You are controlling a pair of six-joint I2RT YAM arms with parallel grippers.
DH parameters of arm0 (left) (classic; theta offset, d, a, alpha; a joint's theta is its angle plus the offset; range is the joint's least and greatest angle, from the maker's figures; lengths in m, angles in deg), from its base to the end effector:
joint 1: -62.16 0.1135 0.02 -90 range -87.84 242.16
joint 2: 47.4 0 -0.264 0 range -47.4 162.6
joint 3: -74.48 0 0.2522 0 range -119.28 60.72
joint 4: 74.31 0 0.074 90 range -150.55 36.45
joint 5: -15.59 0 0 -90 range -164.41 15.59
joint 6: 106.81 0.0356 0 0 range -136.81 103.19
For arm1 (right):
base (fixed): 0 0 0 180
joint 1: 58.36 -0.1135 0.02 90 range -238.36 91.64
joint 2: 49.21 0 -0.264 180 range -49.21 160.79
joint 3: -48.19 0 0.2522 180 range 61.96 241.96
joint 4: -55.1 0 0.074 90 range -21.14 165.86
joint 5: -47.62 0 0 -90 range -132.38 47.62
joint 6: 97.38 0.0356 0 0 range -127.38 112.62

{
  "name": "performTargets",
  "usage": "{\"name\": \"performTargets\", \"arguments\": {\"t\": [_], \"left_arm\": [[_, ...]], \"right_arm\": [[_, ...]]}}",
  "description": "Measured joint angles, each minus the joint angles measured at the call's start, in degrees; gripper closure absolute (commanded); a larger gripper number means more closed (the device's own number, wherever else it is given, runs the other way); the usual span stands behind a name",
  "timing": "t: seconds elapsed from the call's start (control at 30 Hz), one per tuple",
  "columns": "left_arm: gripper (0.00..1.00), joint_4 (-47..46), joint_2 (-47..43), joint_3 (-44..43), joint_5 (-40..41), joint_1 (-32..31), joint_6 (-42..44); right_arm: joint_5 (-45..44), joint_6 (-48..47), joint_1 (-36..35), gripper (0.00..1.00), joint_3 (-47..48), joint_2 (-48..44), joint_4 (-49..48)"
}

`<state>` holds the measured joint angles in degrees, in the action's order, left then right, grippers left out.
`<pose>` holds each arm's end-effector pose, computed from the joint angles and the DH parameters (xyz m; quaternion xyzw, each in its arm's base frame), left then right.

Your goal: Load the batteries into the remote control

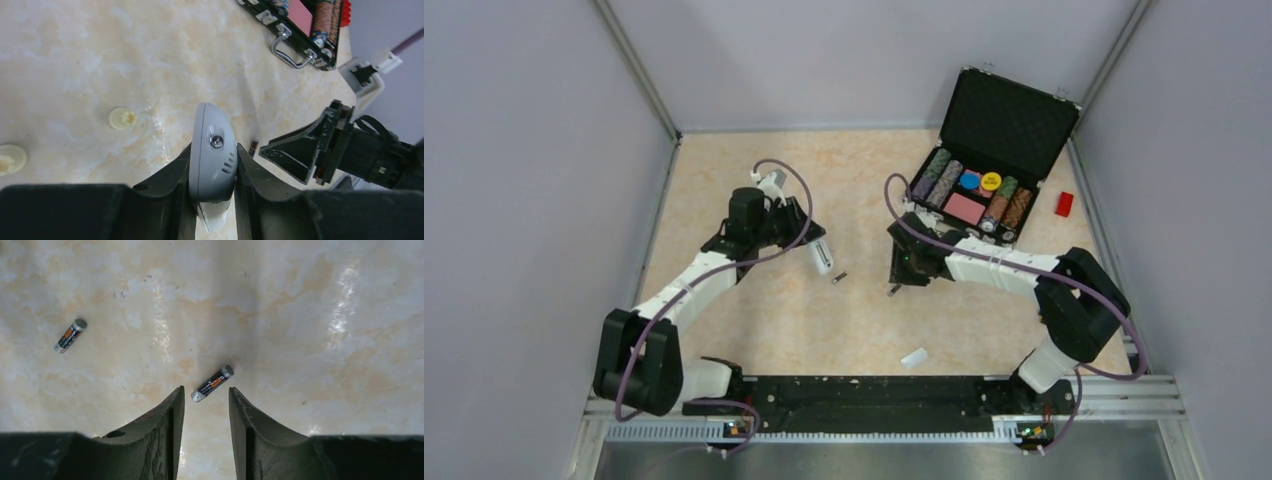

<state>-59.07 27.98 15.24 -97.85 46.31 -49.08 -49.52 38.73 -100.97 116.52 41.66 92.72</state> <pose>0.2719 -0.0919 0.2433 -0.0235 0.8593 -0.3572 0.3655 0.2321 0.2075 0.1860 0.0455 0.9635 0.1366 0.2258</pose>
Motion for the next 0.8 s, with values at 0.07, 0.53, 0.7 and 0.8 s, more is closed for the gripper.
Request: {"name": "performTargets", "arguments": {"t": [0.07, 0.53, 0.7, 0.8], "left_arm": [[1.0, -2.0, -2.1, 2.1, -1.6, 0.0, 0.0], [1.0, -16.8, -14.2, 11.3, -14.2, 0.0, -0.6], [1.0, -18.2, -14.3, 12.1, -14.8, 0.0, -1.1], [1.0, -16.0, -14.3, 11.7, -12.5, 0.0, -0.9]], "right_arm": [[-1.7, 0.0, -2.1, 0.62, 1.6, 1.4, 1.5], [-8.1, -5.0, -5.6, 0.56, 4.5, 2.4, 4.1], [-8.0, -6.1, -5.6, 0.56, 4.5, 1.7, 4.0], [-7.6, -9.2, -5.6, 0.54, 4.5, 1.6, 3.8]]}}
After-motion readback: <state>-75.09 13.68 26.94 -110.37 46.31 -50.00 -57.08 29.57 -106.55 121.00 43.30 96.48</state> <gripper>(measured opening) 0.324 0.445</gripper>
